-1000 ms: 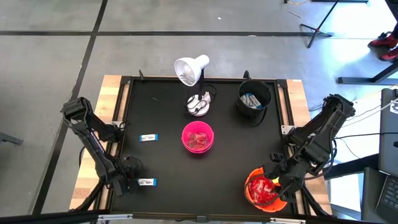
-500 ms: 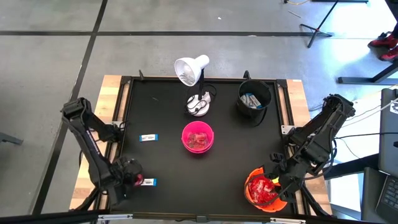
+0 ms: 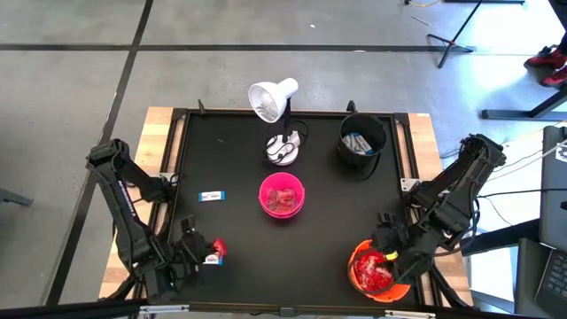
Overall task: Sort candy
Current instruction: Put the red candy into the orange bucket
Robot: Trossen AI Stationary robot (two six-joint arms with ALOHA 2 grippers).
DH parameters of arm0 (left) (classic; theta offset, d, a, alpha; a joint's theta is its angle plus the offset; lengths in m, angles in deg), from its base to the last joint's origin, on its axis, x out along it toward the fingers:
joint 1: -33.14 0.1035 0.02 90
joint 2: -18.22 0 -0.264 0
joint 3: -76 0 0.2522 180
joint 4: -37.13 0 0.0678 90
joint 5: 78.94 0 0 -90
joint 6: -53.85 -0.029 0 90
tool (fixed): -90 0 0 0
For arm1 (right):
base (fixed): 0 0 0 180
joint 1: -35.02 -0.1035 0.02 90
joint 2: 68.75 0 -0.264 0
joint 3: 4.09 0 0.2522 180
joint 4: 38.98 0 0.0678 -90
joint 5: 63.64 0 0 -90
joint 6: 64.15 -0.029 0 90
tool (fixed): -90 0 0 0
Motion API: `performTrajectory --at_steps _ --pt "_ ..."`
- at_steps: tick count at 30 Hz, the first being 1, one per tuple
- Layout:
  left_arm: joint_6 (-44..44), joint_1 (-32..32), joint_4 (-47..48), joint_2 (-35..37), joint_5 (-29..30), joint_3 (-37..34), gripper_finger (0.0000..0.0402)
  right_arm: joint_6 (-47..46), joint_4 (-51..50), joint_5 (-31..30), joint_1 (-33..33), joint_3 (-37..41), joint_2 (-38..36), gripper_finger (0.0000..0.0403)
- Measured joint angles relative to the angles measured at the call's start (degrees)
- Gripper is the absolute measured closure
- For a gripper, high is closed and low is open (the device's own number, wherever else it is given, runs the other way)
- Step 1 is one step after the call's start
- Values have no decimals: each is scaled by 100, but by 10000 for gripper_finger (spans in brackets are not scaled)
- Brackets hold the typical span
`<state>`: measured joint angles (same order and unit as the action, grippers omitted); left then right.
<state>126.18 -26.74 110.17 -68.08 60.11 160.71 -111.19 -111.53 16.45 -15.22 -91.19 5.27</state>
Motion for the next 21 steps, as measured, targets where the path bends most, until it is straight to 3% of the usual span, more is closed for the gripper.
performTrajectory --at_steps 6,10,21 --pt "-1032 220 -539 5 351 123 392 111 664 -1308 0 0 75 136" --pt "-1972 436 -1241 6 293 123 392 99 1319 -1698 2 0 91 136" --pt "-5558 1090 -4089 33 -1213 123 392 539 1725 -2075 0 0 87 136"
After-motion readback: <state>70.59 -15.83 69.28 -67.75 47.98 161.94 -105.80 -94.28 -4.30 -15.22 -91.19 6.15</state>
